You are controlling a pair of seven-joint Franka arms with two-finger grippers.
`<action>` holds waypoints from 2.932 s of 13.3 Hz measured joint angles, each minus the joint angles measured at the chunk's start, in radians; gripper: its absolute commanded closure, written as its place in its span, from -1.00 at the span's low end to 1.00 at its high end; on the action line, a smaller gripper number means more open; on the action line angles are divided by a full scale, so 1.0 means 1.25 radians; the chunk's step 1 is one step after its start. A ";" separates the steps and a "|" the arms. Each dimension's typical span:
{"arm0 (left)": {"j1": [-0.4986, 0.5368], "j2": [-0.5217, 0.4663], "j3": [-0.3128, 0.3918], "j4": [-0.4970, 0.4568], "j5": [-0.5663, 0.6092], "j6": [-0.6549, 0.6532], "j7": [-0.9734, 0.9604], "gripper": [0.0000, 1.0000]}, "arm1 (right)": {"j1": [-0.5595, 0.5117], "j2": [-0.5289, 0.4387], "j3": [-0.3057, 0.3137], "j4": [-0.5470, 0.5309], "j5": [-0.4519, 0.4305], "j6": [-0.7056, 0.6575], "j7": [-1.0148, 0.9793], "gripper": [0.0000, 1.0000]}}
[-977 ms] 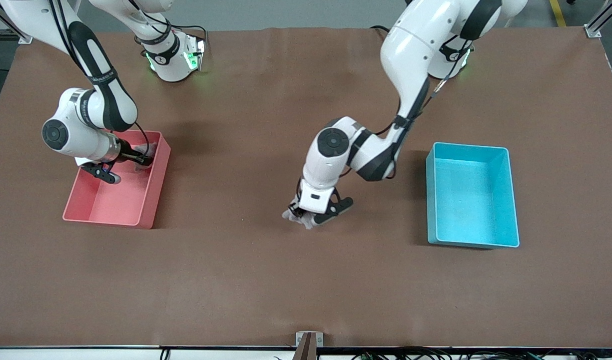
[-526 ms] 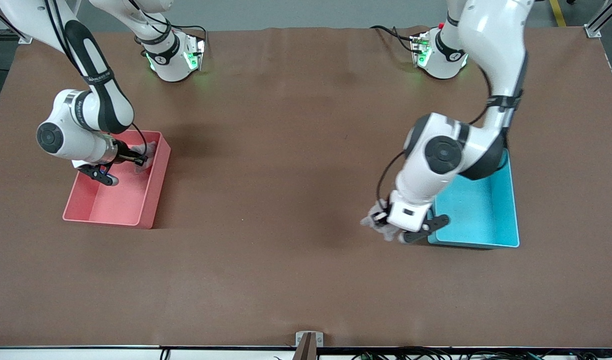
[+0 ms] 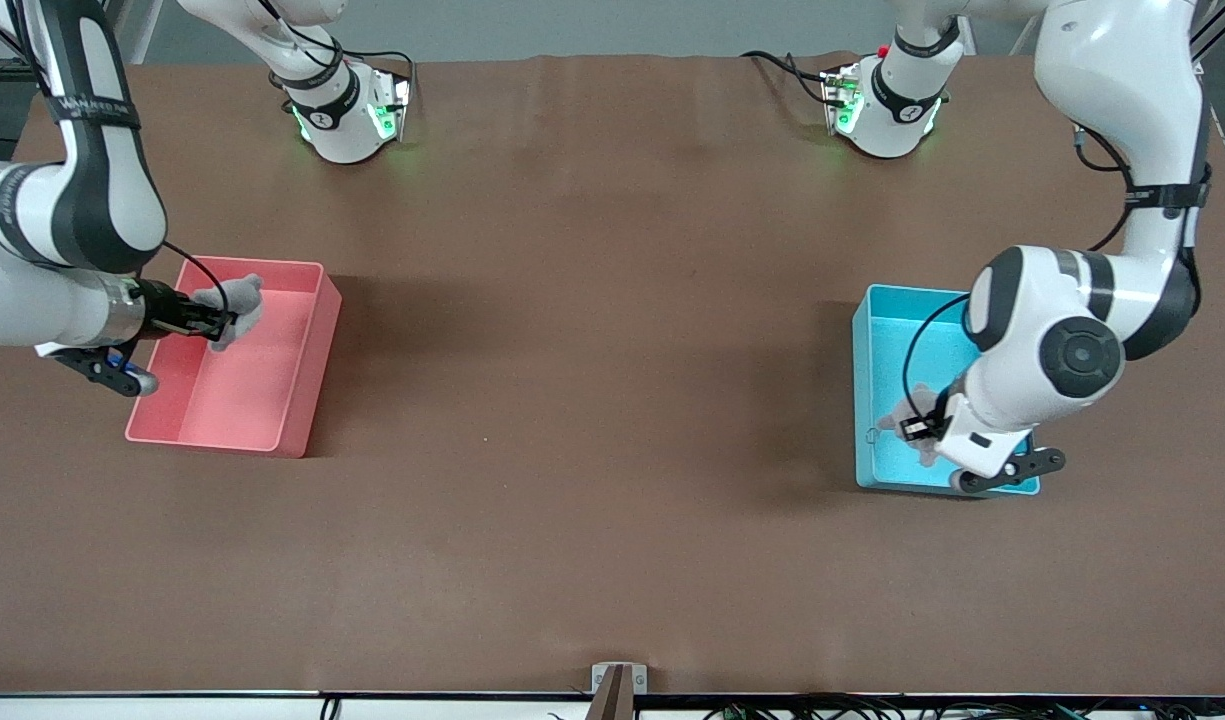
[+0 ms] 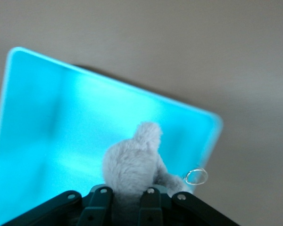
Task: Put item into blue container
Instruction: 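Drop the plush in the blue box while the right gripper grasps another, then set the second plush mid-table with the right gripper while the left gripper returns, then grasp the second plush with the left gripper while the right gripper withdraws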
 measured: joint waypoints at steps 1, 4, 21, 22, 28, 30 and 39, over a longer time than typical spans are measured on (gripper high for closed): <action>0.022 0.000 -0.001 -0.016 0.000 0.000 0.024 -0.41 | 0.032 0.000 0.003 0.020 0.002 -0.004 0.056 0.93; 0.056 0.006 -0.003 -0.038 0.000 0.000 0.052 -1.00 | 0.157 0.005 0.011 0.048 0.035 0.019 0.245 0.93; -0.043 0.023 -0.201 0.121 -0.001 -0.192 -0.194 -1.00 | 0.568 0.470 0.009 0.328 0.008 0.428 0.953 0.94; -0.073 0.035 -0.202 0.121 -0.001 -0.175 -0.248 -1.00 | 0.575 0.478 0.009 0.328 0.003 0.440 0.967 0.83; -0.181 0.124 -0.203 0.120 -0.001 0.001 -0.512 -1.00 | 0.583 0.493 0.000 0.339 -0.015 0.462 0.987 -1.00; -0.194 0.147 -0.204 0.120 -0.009 0.057 -0.563 -1.00 | 0.575 0.492 -0.006 0.365 -0.018 0.454 0.985 -1.00; -0.287 0.244 -0.205 0.120 -0.150 0.396 -0.727 -1.00 | 0.364 0.341 -0.013 0.467 -0.017 0.102 0.432 -1.00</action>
